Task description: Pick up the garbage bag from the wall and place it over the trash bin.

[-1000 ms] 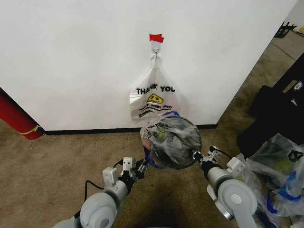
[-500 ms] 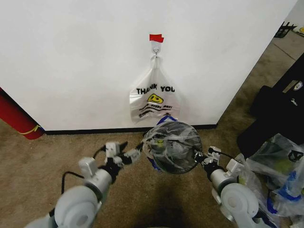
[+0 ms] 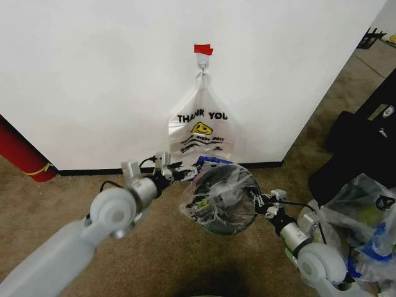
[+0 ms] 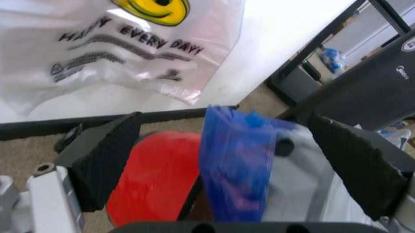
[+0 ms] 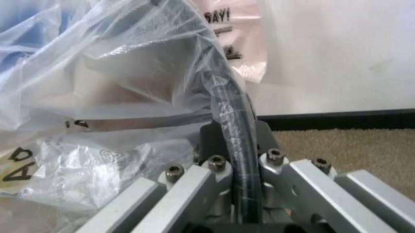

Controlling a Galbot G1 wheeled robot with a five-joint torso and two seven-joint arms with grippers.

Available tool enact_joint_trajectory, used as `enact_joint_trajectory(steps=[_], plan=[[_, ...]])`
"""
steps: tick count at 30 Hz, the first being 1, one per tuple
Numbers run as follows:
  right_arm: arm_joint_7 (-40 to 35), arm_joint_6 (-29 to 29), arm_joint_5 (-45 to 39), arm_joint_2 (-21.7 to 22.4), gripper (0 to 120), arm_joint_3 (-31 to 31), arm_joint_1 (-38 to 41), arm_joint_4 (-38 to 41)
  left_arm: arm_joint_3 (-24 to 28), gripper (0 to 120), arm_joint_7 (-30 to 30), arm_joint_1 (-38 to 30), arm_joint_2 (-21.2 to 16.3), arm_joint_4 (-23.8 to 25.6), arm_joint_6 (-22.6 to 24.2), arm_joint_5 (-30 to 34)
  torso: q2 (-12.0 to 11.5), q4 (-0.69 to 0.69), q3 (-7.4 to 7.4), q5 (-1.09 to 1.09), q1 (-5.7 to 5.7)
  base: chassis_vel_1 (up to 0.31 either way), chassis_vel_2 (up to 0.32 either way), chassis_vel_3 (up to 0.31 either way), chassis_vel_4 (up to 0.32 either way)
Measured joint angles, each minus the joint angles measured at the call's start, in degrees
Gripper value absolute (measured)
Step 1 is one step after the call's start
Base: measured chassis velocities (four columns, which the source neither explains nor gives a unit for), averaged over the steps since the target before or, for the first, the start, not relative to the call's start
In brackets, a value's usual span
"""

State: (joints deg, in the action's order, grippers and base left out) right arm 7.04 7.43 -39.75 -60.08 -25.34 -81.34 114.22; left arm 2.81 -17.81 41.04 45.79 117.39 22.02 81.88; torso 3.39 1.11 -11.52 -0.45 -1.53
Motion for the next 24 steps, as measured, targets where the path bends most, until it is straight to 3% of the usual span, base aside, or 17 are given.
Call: enact_joint_trajectory(steps=[13,18,20,24], plan=[[-0.1,-0.1,-1.5,0.5,0,-0.2,0.1,0.1,2.2,99,4.8,-2.8,0.5,-3.7,3.5,-2.6,0.0,-0.01,0.01,-0.01,0.01,0.0,0.0,0.0,0.0],[-0.6,0.1,-2.0,0.6,0,-0.2,0.3,0.3,2.8,80,5.5,-3.0,0.9,-5.0,3.5,-4.5,0.0,0.0,0.01,-0.01,0.01,0.0,0.0,0.0,0.0],[-0.6,0.1,-2.0,0.6,0,-0.2,0.3,0.3,2.9,79,5.6,-3.0,1.0,-5.0,3.5,-4.5,0.0,-0.01,0.01,-0.01,0.01,0.0,0.0,0.0,0.0],[-1.4,0.2,-2.4,0.9,0,0.4,0.4,0.4,3.5,60,5.8,-3.2,1.2,-5.5,3.5,-5.4,0.0,-0.01,0.01,-0.01,0.01,0.0,0.0,0.0,0.0]])
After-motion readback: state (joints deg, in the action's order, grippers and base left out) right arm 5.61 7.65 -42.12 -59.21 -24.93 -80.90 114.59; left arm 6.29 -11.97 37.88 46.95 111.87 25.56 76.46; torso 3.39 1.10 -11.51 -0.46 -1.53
